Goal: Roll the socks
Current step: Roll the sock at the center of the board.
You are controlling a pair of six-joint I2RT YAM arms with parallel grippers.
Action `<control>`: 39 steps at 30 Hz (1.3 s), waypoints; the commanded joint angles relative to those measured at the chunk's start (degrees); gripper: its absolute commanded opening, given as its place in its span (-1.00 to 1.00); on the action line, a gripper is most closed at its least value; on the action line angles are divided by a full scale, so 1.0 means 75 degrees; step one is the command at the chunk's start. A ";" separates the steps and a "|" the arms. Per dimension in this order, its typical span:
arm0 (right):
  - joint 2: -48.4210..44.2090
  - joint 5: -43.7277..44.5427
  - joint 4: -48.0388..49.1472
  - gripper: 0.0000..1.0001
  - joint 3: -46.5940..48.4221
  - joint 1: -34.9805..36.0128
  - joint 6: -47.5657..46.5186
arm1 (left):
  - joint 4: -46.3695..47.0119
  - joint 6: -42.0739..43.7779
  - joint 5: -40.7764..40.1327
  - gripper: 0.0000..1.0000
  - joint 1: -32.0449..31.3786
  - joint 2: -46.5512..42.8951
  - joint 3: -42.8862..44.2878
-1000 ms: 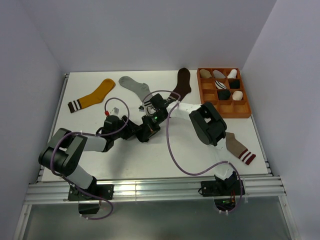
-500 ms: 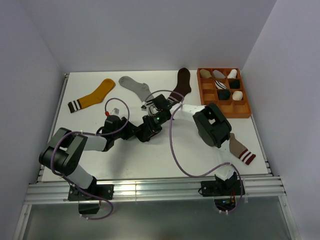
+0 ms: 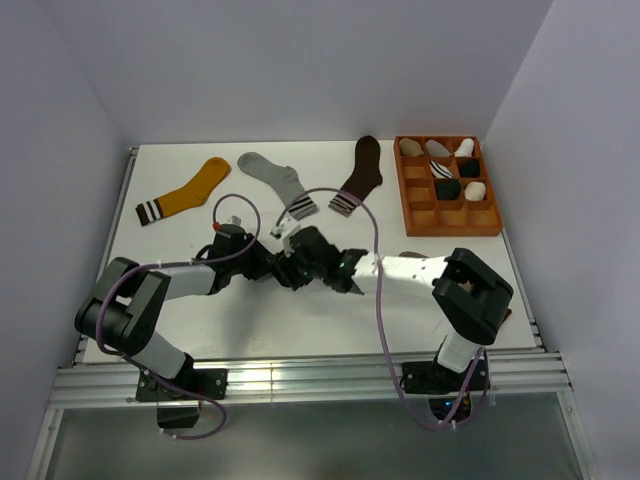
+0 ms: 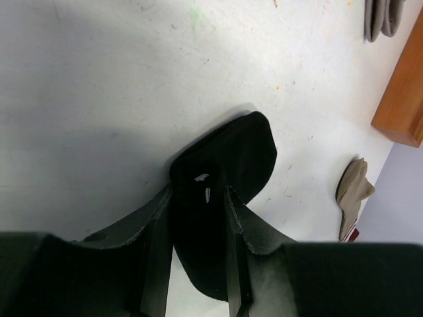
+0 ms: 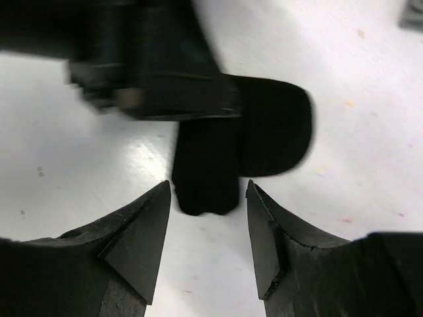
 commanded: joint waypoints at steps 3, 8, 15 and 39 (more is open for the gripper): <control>-0.0098 0.2797 0.1322 0.06 -0.0208 0.1351 -0.0723 | -0.1832 0.0125 -0.0328 -0.93 -0.0072 -0.0009 0.0246; 0.0300 0.2940 0.1393 0.04 -0.0032 0.1858 -0.0794 | -0.2067 0.0102 -0.0305 -0.92 -0.0072 -0.0009 0.0434; 0.0839 0.3057 0.1217 -0.02 0.0133 0.1929 -0.0911 | -0.2406 0.0113 -0.0317 -0.92 -0.0072 0.0061 0.0644; 0.2503 0.3585 0.0362 0.14 0.0601 0.1530 -0.0407 | -0.2606 0.0418 0.0011 -0.93 -0.0083 0.0261 0.0820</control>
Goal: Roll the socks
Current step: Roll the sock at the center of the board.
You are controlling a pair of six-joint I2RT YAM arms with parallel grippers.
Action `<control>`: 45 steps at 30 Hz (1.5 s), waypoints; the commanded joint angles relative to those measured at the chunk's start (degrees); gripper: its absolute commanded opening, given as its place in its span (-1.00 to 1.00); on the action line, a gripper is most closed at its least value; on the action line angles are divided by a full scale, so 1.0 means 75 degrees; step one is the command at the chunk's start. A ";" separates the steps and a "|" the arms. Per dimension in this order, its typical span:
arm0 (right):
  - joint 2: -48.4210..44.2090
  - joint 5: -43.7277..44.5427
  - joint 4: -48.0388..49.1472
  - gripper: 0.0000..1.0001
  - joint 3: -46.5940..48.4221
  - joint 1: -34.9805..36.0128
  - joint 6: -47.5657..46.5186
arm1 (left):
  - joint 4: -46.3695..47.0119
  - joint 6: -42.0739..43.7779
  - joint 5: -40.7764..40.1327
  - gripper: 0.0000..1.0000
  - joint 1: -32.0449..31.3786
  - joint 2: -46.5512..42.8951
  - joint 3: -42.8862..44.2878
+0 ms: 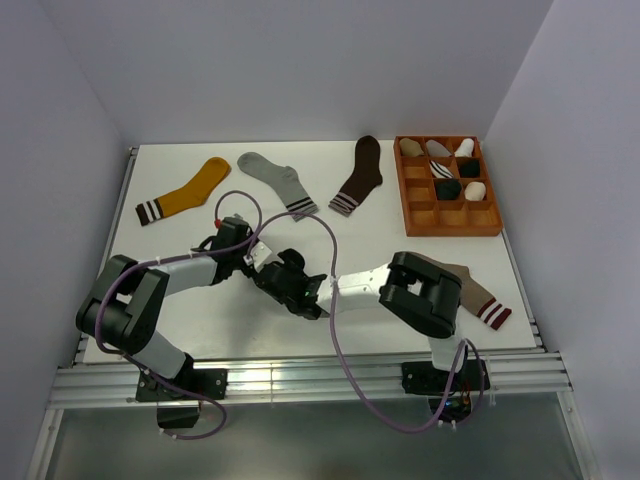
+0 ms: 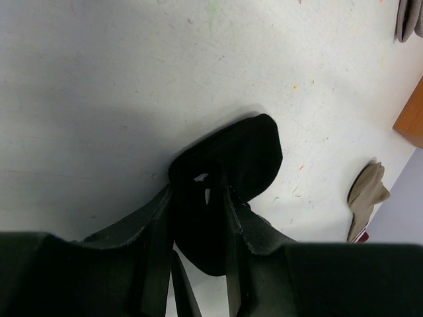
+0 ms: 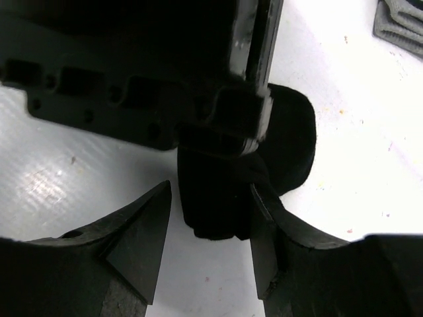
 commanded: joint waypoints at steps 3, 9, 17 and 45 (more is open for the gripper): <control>0.0729 -0.0364 -0.0755 -0.03 0.0124 -0.0379 0.0290 | -0.0904 0.0412 0.0116 -0.93 -0.0057 0.0182 0.0013; 0.0660 -0.1312 -0.1060 -0.66 0.0030 -0.0753 0.0278 | -0.0869 0.0564 0.0210 -0.78 -0.0057 -0.0004 0.0025; 0.0109 -0.3761 -0.2160 -1.00 0.0334 -0.1644 0.0231 | -0.1043 0.0670 -0.0585 -0.14 -0.0022 -0.0907 -0.0151; 0.2194 -0.9187 -0.4272 -1.00 0.2737 -0.2934 0.1730 | 0.0818 -0.0607 -0.1232 0.66 0.0189 -0.4132 -0.2858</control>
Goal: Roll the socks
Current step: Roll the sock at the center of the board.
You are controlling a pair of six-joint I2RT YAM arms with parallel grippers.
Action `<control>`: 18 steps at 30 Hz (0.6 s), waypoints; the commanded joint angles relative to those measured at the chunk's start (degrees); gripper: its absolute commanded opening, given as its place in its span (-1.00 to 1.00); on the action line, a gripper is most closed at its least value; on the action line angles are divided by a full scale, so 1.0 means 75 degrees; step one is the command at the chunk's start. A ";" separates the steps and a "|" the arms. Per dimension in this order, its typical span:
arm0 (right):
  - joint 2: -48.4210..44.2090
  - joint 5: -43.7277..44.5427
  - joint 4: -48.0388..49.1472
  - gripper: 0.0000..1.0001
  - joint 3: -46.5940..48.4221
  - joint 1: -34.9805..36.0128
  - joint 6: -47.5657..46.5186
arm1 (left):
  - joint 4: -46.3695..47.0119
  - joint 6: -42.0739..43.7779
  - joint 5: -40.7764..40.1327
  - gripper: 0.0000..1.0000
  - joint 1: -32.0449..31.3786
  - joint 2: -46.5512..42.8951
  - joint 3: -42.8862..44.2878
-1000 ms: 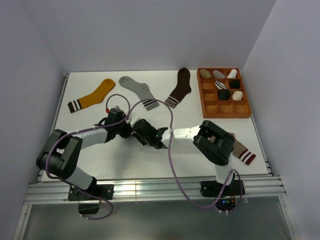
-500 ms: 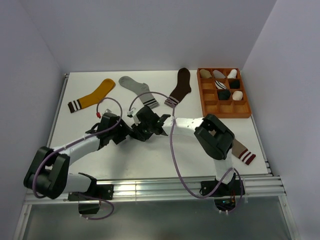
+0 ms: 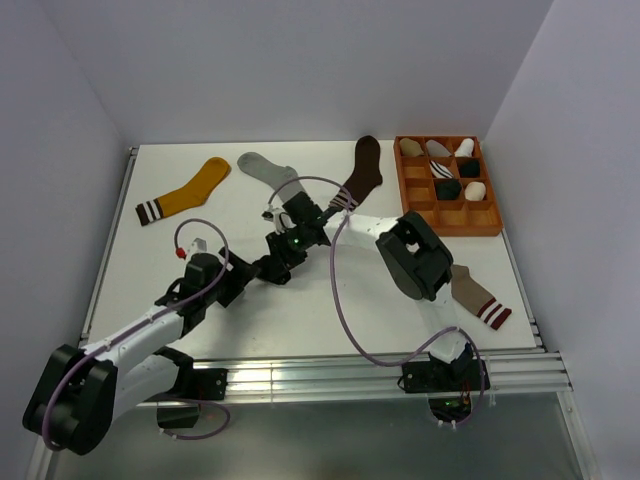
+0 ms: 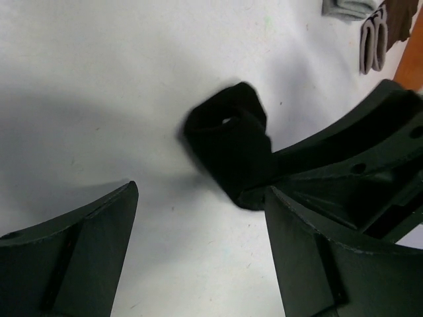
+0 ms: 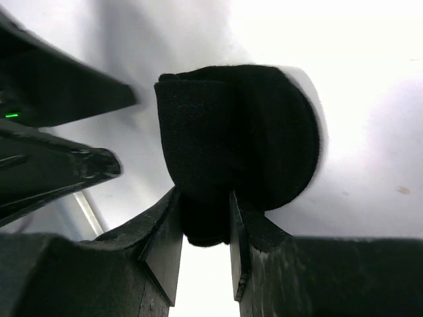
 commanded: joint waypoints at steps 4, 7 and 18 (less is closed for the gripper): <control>0.1000 -0.1485 -0.0651 -1.00 -0.0282 -0.0122 0.1063 | 0.1508 -0.0270 0.0387 0.58 -0.0044 0.0849 -0.0016; 0.1106 -0.1837 -0.0301 -1.00 -0.0411 -0.0228 0.1438 | 0.1755 -0.0422 0.0387 0.52 -0.0044 0.1388 0.0088; 0.1434 -0.2576 0.0615 -1.00 -0.0868 -0.0591 0.2504 | 0.1802 -0.0399 0.0305 0.30 -0.0044 0.2374 0.0312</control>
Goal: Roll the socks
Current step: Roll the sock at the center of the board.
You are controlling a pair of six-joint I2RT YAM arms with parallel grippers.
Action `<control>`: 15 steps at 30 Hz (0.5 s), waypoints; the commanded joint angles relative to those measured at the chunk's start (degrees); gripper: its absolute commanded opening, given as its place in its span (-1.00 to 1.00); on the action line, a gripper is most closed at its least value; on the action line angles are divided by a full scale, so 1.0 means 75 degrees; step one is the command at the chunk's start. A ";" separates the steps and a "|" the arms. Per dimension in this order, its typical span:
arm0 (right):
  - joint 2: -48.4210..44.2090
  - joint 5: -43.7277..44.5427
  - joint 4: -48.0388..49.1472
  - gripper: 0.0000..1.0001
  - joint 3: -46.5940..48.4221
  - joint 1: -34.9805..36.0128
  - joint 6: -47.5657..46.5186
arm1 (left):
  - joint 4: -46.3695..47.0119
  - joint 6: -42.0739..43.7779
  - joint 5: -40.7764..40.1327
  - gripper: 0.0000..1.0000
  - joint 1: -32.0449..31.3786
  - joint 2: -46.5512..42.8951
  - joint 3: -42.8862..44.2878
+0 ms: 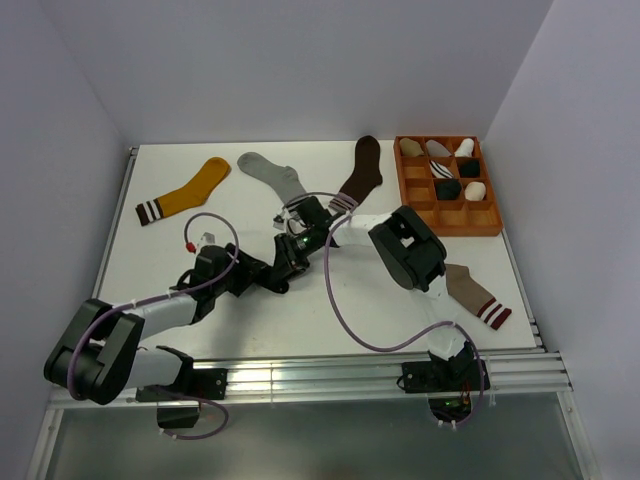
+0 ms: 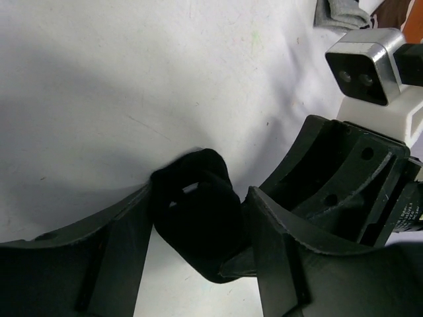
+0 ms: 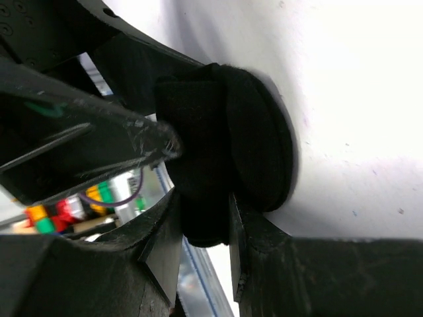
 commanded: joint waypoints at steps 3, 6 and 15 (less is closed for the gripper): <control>0.0654 0.0378 -0.0331 -1.00 -0.0635 -0.0076 0.0375 | -0.0202 0.0033 -0.0073 0.16 -0.0030 0.0314 -0.0070; 0.0654 0.0436 -0.0261 -0.98 -0.0683 -0.0099 0.0375 | -0.0354 0.0044 -0.0109 -0.09 -0.0030 0.0419 -0.0071; -0.0891 0.2262 -0.0425 -0.27 -0.1068 0.0053 -0.0655 | -0.1828 0.0442 -0.0132 -0.60 -0.0088 0.0830 0.0690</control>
